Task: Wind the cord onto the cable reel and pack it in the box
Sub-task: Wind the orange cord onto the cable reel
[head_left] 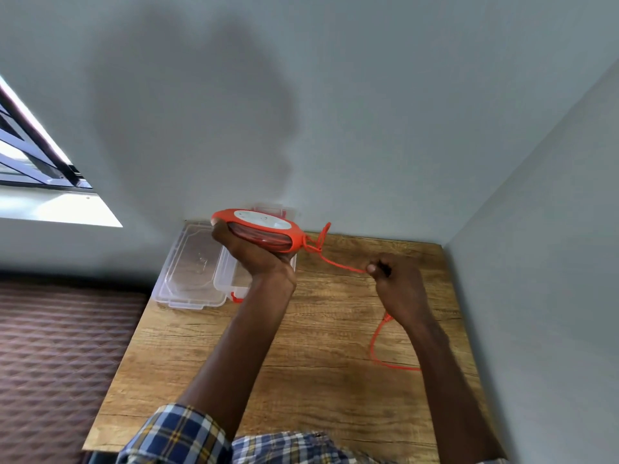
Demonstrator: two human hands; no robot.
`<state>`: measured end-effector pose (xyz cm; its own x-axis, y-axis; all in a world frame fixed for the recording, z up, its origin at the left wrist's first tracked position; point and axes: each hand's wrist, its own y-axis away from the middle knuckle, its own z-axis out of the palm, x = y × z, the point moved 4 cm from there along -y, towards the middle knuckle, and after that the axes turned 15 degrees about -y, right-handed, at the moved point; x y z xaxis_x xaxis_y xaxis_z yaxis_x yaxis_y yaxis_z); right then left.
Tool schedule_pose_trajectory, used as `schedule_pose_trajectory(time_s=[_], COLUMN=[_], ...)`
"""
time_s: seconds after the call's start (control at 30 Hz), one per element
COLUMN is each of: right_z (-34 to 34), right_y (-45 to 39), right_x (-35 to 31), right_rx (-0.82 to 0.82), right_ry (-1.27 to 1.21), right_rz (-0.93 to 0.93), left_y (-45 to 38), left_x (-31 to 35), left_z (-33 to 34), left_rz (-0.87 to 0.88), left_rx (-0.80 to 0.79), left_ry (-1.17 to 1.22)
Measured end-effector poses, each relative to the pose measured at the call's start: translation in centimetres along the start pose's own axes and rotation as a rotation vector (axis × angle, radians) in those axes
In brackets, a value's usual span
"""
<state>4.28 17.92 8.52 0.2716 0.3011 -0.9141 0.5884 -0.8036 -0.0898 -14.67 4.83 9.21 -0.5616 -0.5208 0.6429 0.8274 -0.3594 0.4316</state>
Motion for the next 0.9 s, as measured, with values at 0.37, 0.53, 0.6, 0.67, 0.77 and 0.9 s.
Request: schedule_pose_trajectory(time_s=[0.37, 0.53, 0.6, 0.67, 0.77, 0.9], right_z=[4.8, 2.6, 2.1, 1.9, 2.2, 2.9], right_y=[0.7, 0.4, 0.4, 0.4, 0.7, 1.7], right_x=[-3.3, -2.7, -2.1, -2.0, -2.7, -3.9], right_rx=[-0.099, -0.176, -0.156, -0.169, -0.279, -0.394], right_ry=[-0.388, -0.081, 0.032, 0.032, -0.417, -0.835], right_rz=[-0.014, -0.158, -0.113, -0.031, 0.175, 0.37], left_y=[1.8, 1.1, 1.1, 1.4, 1.8, 1.9], left_x=[-1.3, -0.6, -0.8, -1.2, -1.5, -1.6], left_z=[0.7, 0.4, 0.3, 0.3, 0.7, 0.8], left_rz=[0.004, -0.013, -0.019, -0.03, -0.029, -0.016], left_rx=[0.036, 0.011, 0.029, 0.034, 0.024, 0.028], left_ry=[-0.116, -0.1, -0.097, -0.099, -0.09, -0.084])
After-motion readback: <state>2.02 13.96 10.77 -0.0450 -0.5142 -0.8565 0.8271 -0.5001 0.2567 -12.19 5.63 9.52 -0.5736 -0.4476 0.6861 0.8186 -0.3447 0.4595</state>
